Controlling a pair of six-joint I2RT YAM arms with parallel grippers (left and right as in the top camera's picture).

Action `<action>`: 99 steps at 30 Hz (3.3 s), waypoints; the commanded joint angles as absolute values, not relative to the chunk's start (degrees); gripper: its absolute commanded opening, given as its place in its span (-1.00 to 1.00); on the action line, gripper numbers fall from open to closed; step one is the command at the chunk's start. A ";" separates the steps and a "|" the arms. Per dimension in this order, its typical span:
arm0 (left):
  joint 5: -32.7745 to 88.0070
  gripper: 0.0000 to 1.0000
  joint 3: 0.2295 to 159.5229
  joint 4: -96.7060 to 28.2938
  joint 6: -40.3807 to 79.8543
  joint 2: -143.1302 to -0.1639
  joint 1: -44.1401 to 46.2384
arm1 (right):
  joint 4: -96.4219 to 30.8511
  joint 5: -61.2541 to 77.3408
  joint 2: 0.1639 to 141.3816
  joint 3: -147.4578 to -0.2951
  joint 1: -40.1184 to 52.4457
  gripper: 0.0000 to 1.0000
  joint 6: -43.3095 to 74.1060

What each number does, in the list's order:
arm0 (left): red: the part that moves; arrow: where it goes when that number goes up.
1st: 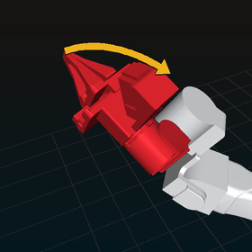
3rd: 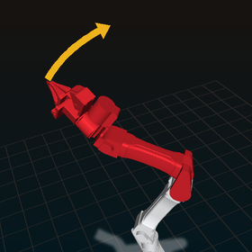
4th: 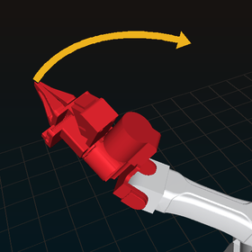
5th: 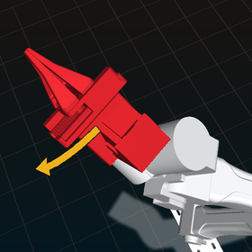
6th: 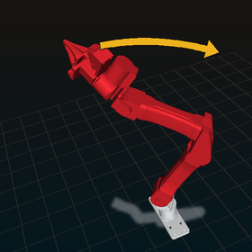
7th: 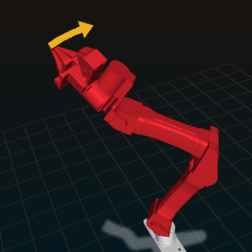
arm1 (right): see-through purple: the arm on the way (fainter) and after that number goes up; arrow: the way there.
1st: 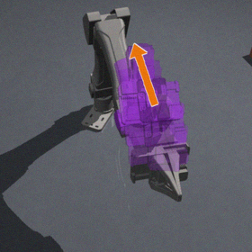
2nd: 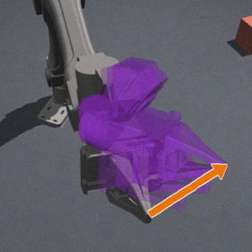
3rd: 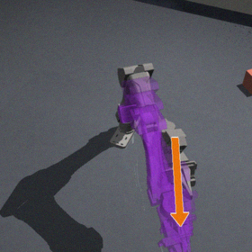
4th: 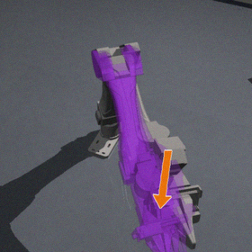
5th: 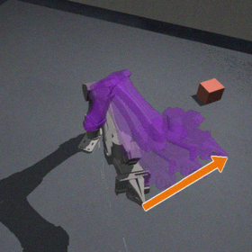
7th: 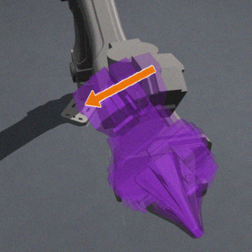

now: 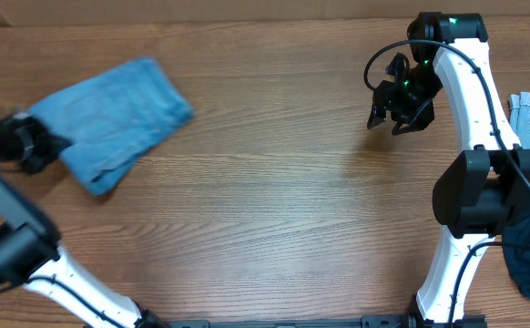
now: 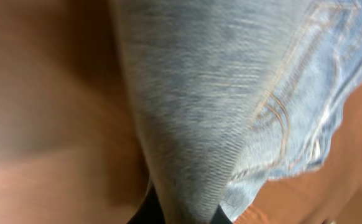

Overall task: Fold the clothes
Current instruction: 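Drag the folded jeans bundle left to the table edge with the left gripper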

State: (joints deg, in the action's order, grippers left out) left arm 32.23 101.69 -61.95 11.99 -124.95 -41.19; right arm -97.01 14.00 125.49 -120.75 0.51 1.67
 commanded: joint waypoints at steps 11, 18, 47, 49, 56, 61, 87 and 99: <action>31.16 -0.39 103.24 -68.66 11.73 -121.47 -62.85 | -96.36 13.82 122.26 -122.21 0.73 0.15 1.72; 27.57 1.00 103.24 -71.55 10.00 -119.04 -58.89 | -96.12 13.82 122.26 -122.21 0.73 0.15 1.72; -15.42 -0.56 103.24 -70.13 8.88 -128.07 -29.61 | -95.31 13.78 122.26 -122.21 0.73 0.15 1.67; -14.55 -0.62 103.24 -68.73 10.55 -130.76 -29.47 | -95.72 13.80 122.26 -122.21 0.73 0.15 1.67; -8.38 -0.82 103.42 -59.33 10.96 -134.72 -27.77 | -95.94 13.80 122.26 -122.21 0.73 0.15 1.69; -1.28 -0.89 104.40 -52.75 9.02 -134.72 -27.57 | -95.88 13.80 122.26 -122.21 0.73 0.14 1.72; 10.13 -0.04 129.82 -77.38 5.06 -130.45 -17.63 | -93.80 13.76 122.26 -122.21 0.73 0.14 2.74; -1.56 0.39 104.92 -68.69 5.76 -131.48 -18.79 | -94.70 13.78 122.26 -122.21 0.73 0.15 2.76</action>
State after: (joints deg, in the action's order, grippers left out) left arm 5.54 108.88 -73.12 5.87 -131.28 -18.76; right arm -94.59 13.96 125.40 -120.75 0.51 2.79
